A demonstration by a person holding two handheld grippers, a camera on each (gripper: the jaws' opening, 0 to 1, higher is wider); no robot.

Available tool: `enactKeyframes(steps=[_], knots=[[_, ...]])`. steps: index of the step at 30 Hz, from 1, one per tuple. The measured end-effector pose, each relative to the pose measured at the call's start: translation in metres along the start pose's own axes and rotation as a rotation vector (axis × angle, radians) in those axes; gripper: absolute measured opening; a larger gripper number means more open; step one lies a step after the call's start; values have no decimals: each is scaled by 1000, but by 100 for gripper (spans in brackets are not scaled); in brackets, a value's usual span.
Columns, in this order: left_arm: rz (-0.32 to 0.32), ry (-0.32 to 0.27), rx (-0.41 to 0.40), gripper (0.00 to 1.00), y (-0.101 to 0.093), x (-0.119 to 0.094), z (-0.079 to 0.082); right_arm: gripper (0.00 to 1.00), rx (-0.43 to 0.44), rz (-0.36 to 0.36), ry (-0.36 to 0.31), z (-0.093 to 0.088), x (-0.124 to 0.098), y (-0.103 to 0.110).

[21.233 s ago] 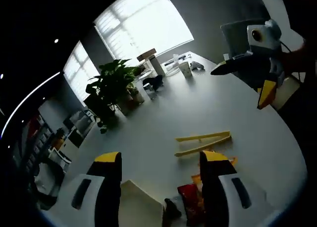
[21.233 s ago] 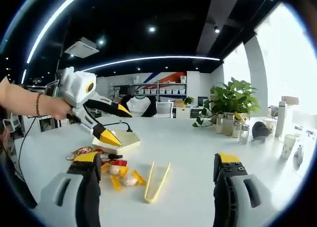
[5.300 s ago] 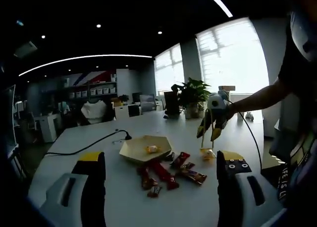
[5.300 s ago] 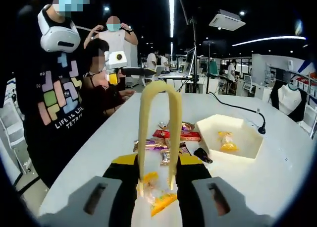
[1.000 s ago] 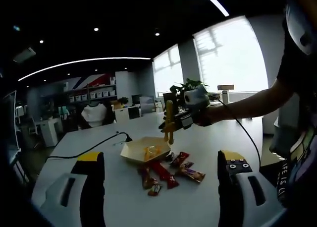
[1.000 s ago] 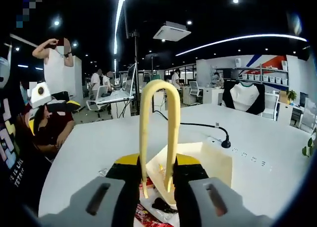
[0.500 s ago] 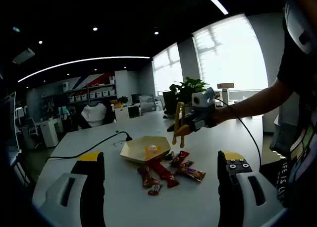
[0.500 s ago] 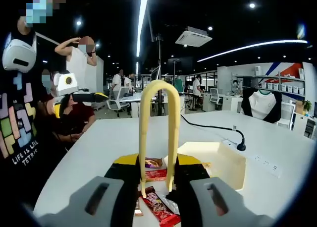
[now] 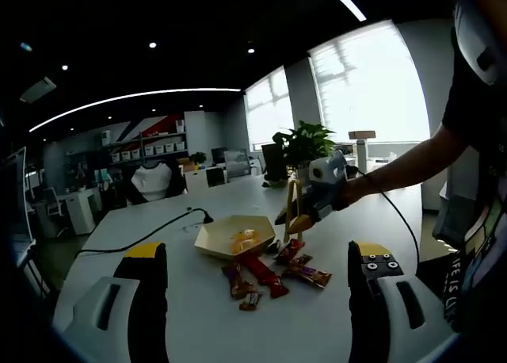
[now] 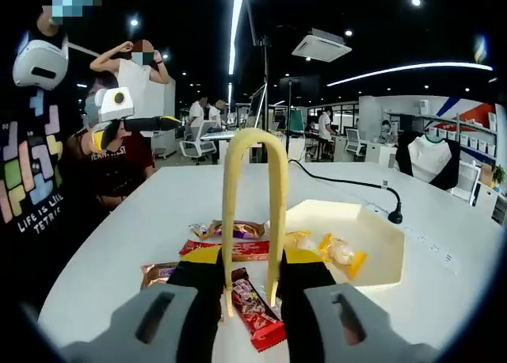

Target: Place the target food into the container with the food tongs after gripping and lifting it, then release it inside without dropping or visibly crushing the food.

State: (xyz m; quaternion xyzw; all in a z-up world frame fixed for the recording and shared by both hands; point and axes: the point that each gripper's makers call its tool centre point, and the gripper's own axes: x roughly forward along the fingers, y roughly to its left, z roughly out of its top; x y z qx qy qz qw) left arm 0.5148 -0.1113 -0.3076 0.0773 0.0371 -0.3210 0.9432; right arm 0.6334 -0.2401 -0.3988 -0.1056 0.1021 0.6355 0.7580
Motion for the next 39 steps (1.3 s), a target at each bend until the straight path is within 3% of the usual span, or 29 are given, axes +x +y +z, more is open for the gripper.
enactKeyframes(steps=[11, 16, 18, 20, 21, 23, 24, 27, 34, 39], knots=[[12, 11, -1, 100, 5, -1, -3, 23, -7, 39, 48, -18, 7, -1], [19, 16, -2, 100, 8, -1, -4, 22, 40, 29, 6, -17, 6, -1], [21, 17, -2, 100, 8, -2, -5, 20, 50, 22, 38, -18, 6, 1], [22, 19, -2, 100, 8, -2, -5, 18, 81, -20, 114, -21, 6, -2], [24, 19, 0, 100, 8, -2, -5, 17, 33, -13, 121, -19, 9, 1], [26, 19, 0, 100, 9, -2, -5, 16, 40, -30, 113, -18, 11, 0], [27, 19, 1, 100, 9, -2, -5, 16, 90, -74, 87, -18, 10, -6], [32, 22, 2, 100, 10, -4, -5, 16, 149, -79, 48, -18, 8, -7], [44, 24, 5, 100, 13, -7, -5, 17, 164, -87, 54, -17, 0, -5], [41, 22, 2, 100, 11, -6, -5, 17, 196, -99, -16, -3, -8, -8]])
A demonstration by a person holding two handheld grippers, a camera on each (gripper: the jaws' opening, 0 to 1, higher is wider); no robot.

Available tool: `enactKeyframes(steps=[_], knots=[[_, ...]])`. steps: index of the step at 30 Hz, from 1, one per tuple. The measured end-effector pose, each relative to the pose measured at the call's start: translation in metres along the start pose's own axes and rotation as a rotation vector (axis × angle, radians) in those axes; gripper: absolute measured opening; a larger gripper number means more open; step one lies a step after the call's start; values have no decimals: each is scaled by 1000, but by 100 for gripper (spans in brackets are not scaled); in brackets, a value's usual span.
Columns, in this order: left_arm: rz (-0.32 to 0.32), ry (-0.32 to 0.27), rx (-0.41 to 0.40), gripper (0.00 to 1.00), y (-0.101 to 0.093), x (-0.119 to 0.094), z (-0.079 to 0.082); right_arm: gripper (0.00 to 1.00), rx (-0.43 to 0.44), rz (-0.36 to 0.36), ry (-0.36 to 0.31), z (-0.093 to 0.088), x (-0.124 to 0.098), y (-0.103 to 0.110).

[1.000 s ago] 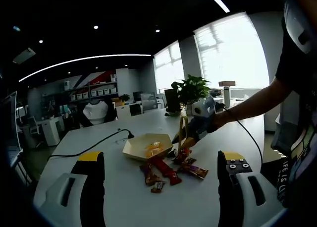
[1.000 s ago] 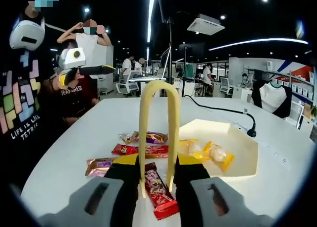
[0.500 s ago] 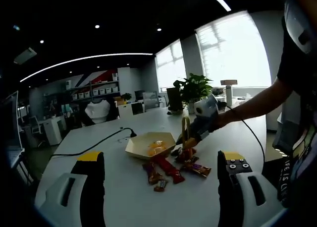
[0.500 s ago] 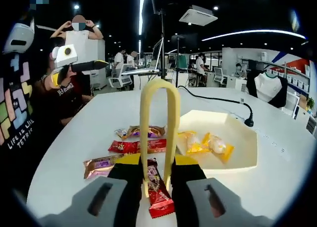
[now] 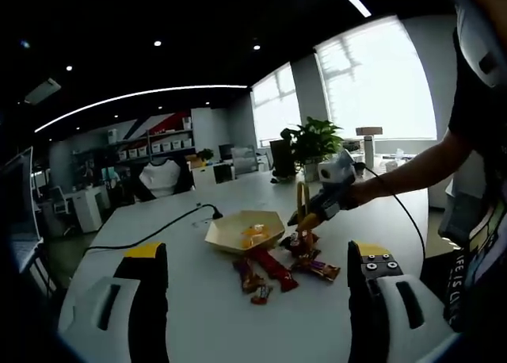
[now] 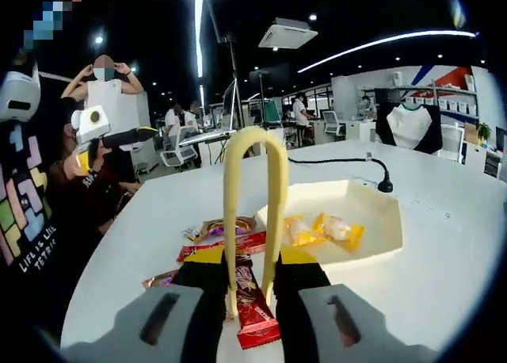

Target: Place the target food into the container with the food tongs after gripping and lifting it, then release it inside without dropping or visibly crushing the food.

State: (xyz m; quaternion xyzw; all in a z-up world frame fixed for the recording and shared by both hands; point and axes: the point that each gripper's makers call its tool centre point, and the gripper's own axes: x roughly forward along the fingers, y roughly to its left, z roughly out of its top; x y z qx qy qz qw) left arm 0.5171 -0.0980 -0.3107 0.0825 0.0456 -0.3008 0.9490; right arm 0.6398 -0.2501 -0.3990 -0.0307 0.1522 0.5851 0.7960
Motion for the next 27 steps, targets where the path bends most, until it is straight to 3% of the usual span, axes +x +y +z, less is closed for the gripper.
enactKeyframes(steps=[5, 13, 19, 21, 27], knots=[[-11, 3, 0, 100, -3, 0, -1, 18, -20, -23, -55, 24, -11, -1], [-5, -15, 2, 100, 0, -1, 5, 18, -52, -83, -95, 55, -21, -27], [-28, -40, -35, 100, -2, -4, 9, 18, -105, -114, -95, 81, -13, -47], [-22, -38, -23, 100, -2, -5, 9, 18, -150, -129, -130, 94, -9, -57], [-22, -47, -26, 100, -2, -8, 16, 18, -166, -166, -114, 105, 11, -89]])
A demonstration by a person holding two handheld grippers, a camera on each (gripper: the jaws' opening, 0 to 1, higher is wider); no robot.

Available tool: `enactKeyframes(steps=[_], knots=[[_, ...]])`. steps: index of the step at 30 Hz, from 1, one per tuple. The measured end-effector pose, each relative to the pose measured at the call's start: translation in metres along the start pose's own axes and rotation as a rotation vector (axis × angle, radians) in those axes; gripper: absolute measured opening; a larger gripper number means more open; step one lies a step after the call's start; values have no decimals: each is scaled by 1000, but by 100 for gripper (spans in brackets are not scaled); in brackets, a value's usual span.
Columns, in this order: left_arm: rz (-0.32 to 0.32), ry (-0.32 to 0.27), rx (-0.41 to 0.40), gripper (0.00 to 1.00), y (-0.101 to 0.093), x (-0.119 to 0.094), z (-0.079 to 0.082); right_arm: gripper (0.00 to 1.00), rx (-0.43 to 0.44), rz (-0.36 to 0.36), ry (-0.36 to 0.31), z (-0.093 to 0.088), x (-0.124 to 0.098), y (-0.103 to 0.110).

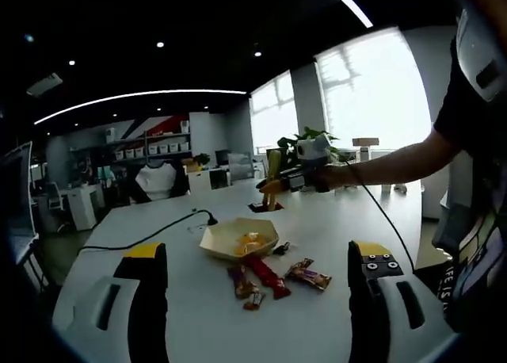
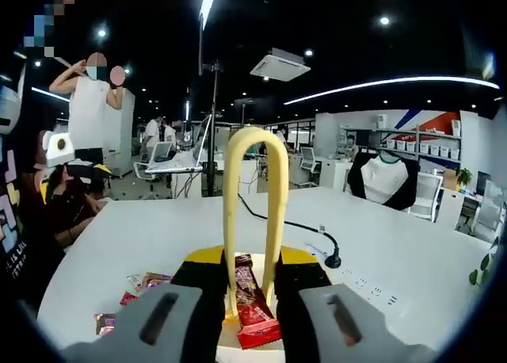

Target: Place the target food into the container with the food tongs after gripping and lifting it, then release it inside without dropping or visibly crushing the food.

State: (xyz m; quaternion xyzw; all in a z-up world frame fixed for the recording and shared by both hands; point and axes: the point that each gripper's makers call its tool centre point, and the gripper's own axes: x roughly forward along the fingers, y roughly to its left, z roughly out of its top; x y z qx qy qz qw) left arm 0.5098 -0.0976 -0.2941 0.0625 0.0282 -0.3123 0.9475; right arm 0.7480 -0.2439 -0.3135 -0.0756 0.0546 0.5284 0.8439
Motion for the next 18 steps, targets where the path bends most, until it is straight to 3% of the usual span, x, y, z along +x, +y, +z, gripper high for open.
enactKeyframes(steps=[2, 11, 18], knots=[[27, -1, 9, 100, 5, -1, 1, 18, 23, -23, 10, -3, 6, -11], [25, 5, 13, 100, 7, 0, -2, 18, 75, -91, 64, -25, 37, -44], [31, 10, 20, 100, 9, 0, -2, 18, 88, -154, 151, -58, 57, -48]])
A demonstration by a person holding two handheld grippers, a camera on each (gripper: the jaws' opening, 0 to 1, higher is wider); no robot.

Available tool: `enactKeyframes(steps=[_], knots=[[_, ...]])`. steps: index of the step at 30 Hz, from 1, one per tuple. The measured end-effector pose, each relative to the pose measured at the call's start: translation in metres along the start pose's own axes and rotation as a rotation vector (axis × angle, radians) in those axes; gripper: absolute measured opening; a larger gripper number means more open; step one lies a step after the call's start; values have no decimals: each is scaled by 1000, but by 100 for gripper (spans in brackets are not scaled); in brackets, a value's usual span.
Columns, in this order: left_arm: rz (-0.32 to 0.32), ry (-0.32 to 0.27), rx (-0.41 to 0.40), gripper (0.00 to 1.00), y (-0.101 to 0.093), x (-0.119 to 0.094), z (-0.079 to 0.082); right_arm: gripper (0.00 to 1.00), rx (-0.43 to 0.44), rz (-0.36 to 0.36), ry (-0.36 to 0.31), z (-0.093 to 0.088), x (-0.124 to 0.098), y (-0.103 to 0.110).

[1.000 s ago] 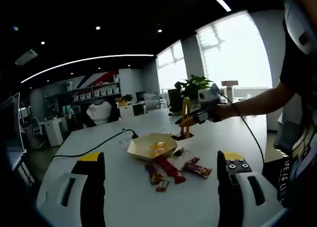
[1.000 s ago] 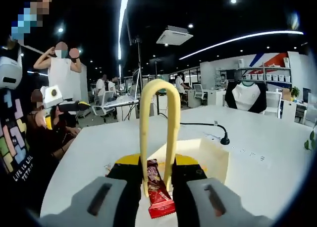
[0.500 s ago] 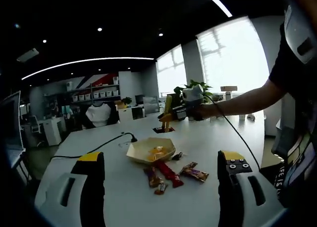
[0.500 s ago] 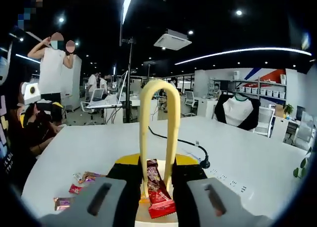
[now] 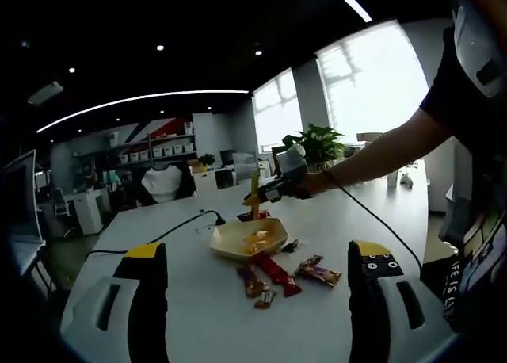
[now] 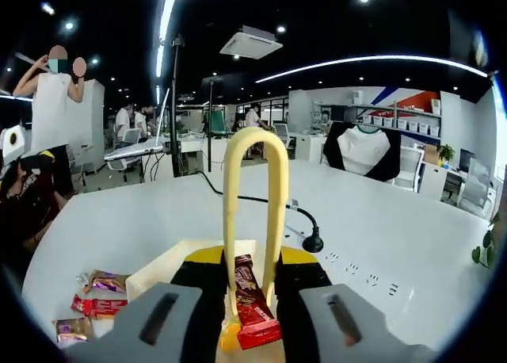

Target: Place the target food into the container with the food tongs after gripping and lifting it, then release it inside without dropping or visibly crushing the food.

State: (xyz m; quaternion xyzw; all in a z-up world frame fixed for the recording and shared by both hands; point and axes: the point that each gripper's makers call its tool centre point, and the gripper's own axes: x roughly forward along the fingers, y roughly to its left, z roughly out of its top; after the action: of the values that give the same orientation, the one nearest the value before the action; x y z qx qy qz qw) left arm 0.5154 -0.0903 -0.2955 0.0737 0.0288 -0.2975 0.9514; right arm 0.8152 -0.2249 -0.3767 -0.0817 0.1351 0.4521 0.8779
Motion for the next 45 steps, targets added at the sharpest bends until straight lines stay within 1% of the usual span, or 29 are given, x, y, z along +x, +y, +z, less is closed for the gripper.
enactKeyframes(steps=[2, 4, 7, 9, 13, 14, 16, 20, 22, 23, 25, 26, 29, 31, 33, 36, 41, 44, 45], knots=[[0, 3, 2, 100, 0, 0, 0, 18, 15, -15, 19, -7, 6, -3], [3, 3, 3, 100, 1, -1, 0, 18, 12, -21, 28, -12, 10, -1], [7, 1, 0, 100, 2, -2, 0, 19, -1, -35, 55, -19, 12, 0], [7, 4, 1, 100, 3, -2, 0, 19, -8, -36, 59, -21, 11, 2], [5, 6, 0, 100, 3, -2, 0, 20, -4, -24, 59, -22, 10, 7], [3, 7, 1, 100, 2, -1, 0, 21, -42, -34, 60, -23, 9, 5], [-1, 6, 5, 100, 0, 0, 1, 23, -27, -37, 51, -22, 6, 5], [-5, 1, 5, 100, -1, 1, 4, 23, -18, -34, 32, -18, -1, 5], [-8, -1, 10, 100, -2, 2, 6, 23, -3, -38, -24, -5, -7, 4], [-9, -3, 11, 100, -2, 2, 7, 23, 0, -36, -40, -1, -10, 5], [-11, -5, 11, 100, -3, 3, 8, 23, 8, -14, -86, 12, -19, 9], [-12, -6, 12, 100, -3, 4, 8, 23, -8, 0, -104, 17, -25, 13], [-18, -10, 14, 100, -5, 5, 9, 23, -27, 15, -111, 22, -40, 16], [-21, -13, 11, 100, -7, 7, 9, 23, -28, 16, -114, 23, -46, 17], [-31, -13, 10, 100, -12, 9, 8, 23, -25, 18, -136, 23, -57, 20], [-41, -20, 7, 100, -16, 10, 10, 23, -19, 16, -143, 19, -68, 22], [-56, -14, 11, 100, -20, 12, 8, 23, -3, 7, -140, 10, -80, 23], [-62, -17, 9, 100, -21, 13, 8, 23, 4, 13, -138, 7, -86, 25], [-61, -15, 11, 100, -21, 14, 8, 23, 9, 25, -138, 6, -90, 28]])
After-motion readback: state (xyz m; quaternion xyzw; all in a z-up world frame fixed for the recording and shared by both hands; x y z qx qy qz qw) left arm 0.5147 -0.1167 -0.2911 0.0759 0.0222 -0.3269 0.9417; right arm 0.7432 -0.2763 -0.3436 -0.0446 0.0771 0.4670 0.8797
